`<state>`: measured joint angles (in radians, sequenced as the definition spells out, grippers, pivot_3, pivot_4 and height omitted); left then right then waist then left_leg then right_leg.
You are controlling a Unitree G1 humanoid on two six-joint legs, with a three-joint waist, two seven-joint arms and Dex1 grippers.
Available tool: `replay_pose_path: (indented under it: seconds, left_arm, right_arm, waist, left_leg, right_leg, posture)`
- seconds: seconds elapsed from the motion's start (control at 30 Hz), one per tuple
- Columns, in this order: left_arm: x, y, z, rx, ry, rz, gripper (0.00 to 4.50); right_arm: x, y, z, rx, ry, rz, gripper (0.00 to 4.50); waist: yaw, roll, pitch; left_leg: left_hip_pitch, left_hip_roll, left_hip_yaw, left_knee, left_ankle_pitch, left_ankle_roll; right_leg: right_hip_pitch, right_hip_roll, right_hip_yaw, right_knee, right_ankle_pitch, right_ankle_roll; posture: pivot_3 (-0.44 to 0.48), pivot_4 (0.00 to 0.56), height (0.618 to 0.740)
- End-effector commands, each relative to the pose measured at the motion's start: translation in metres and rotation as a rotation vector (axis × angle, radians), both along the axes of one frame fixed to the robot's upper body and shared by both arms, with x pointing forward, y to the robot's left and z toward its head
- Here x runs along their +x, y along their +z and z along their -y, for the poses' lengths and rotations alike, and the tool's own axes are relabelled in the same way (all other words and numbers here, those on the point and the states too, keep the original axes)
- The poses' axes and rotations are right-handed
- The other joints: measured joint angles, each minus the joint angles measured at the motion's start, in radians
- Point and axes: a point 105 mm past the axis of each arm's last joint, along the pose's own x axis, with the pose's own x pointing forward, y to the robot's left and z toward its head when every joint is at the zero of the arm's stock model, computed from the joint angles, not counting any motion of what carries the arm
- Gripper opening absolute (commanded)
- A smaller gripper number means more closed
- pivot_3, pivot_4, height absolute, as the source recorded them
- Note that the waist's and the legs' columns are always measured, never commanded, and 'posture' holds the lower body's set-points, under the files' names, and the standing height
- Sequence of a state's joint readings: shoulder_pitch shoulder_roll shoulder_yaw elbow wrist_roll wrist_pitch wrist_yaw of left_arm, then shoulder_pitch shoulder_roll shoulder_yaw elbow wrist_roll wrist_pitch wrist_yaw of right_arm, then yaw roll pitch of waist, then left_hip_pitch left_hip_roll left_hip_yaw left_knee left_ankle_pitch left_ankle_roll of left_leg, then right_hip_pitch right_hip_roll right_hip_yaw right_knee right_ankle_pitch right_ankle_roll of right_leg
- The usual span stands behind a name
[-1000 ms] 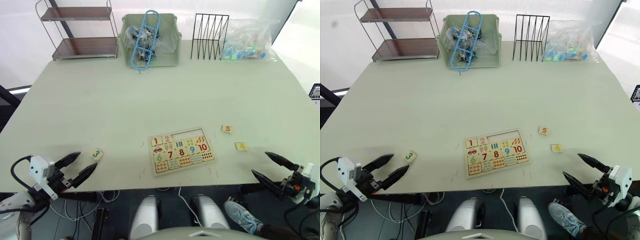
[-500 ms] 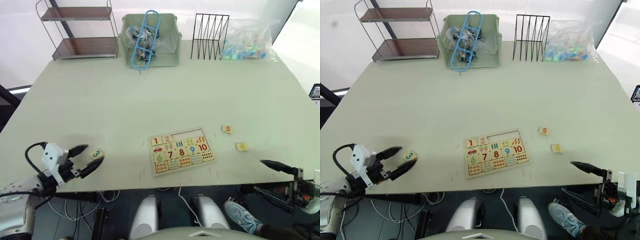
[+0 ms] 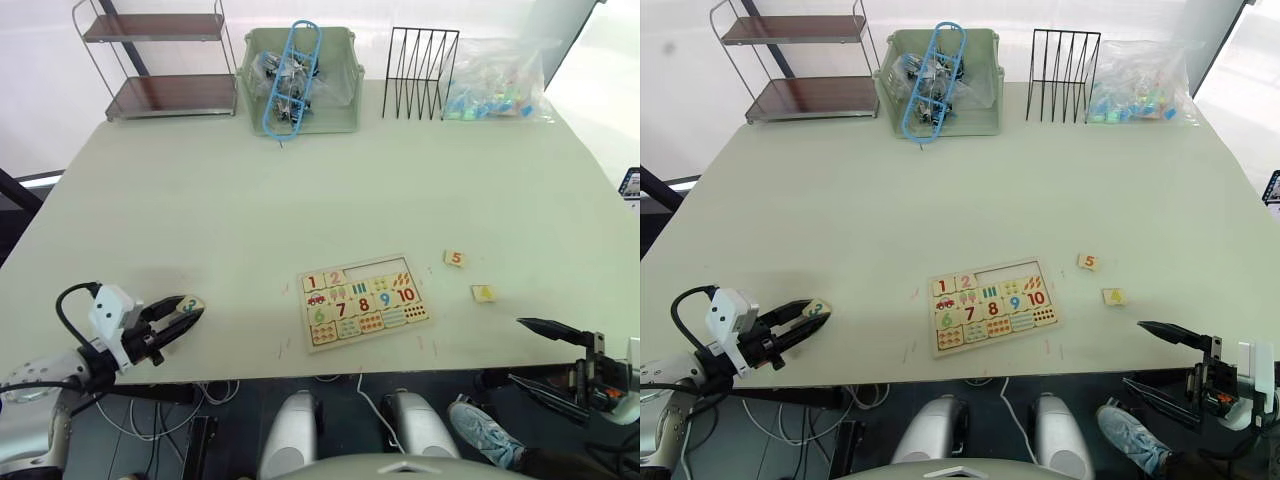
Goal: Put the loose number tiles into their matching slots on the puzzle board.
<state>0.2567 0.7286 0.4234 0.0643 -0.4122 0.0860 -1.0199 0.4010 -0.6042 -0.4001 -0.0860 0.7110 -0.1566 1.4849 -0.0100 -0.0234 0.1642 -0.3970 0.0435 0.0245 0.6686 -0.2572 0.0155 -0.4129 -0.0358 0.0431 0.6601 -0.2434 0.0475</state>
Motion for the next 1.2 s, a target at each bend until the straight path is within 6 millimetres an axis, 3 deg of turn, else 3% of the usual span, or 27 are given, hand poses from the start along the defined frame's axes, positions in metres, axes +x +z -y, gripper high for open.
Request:
replay_pose_path:
  seconds: [0.03,0.2,0.53,0.67,0.93,1.17,1.2]
  left_arm:
    - [-0.002,0.002,0.006,0.012,-0.021,0.004,1.53]
    - [0.003,0.013,0.026,-0.027,-0.004,0.034,1.52]
    - [0.021,0.025,0.087,-0.136,0.384,0.022,1.52]
    - [0.026,0.027,0.103,-0.171,0.521,-0.002,1.52]
    - [0.020,0.021,0.104,-0.118,0.744,-0.039,1.52]
    - [0.020,0.020,0.108,-0.146,0.776,-0.050,1.52]
    - [0.020,0.021,0.109,-0.154,0.770,-0.048,2.58]
  right_arm:
    - [0.000,0.006,0.002,0.007,0.006,0.022,4.50]
    - [0.001,0.006,0.003,0.005,0.009,0.026,4.50]
    - [0.005,0.008,0.003,0.011,0.006,0.039,4.50]
    - [0.009,0.011,0.005,0.009,0.011,0.045,4.50]
    - [0.011,0.013,0.005,0.011,0.017,0.046,4.50]
    - [0.014,0.013,0.005,0.010,0.025,0.049,4.50]
    - [0.015,0.013,0.005,0.010,0.025,0.050,4.50]
  waist:
    - [0.000,0.000,0.000]
    - [0.001,0.000,0.000]
    - [0.001,0.000,0.000]
    - [-0.001,0.000,0.000]
    - [-0.001,0.000,0.000]
    - [-0.001,0.000,0.000]
    - [-0.001,0.000,0.000]
  left_leg:
    - [0.000,0.000,0.000,0.000,0.000,0.000]
    - [0.000,0.002,0.000,0.000,0.000,0.000]
    - [0.000,-0.001,-0.003,0.000,0.000,0.000]
    - [0.000,-0.002,-0.003,0.001,0.000,0.000]
    - [0.000,-0.003,-0.003,0.001,0.000,0.000]
    - [0.000,-0.003,-0.002,0.001,0.000,0.000]
    - [0.000,-0.003,-0.002,0.001,0.000,0.000]
  right_leg:
    - [0.000,0.000,0.000,0.000,0.000,0.000]
    - [0.000,0.000,0.000,0.000,0.000,0.000]
    - [0.001,0.000,0.000,0.000,0.004,0.001]
    - [0.001,0.001,0.000,0.001,0.005,0.001]
    - [0.002,0.001,0.000,0.000,0.005,0.001]
    - [0.002,0.001,-0.001,0.000,0.003,-0.003]
    - [0.003,0.001,-0.001,0.000,0.003,-0.003]
  posture:
    - [0.000,0.150,0.740]
    - [0.000,0.150,0.740]
    - [0.000,0.150,0.740]
    - [0.000,0.150,0.740]
    - [0.000,0.150,0.740]
    - [0.000,0.150,0.740]
    - [0.000,0.150,0.740]
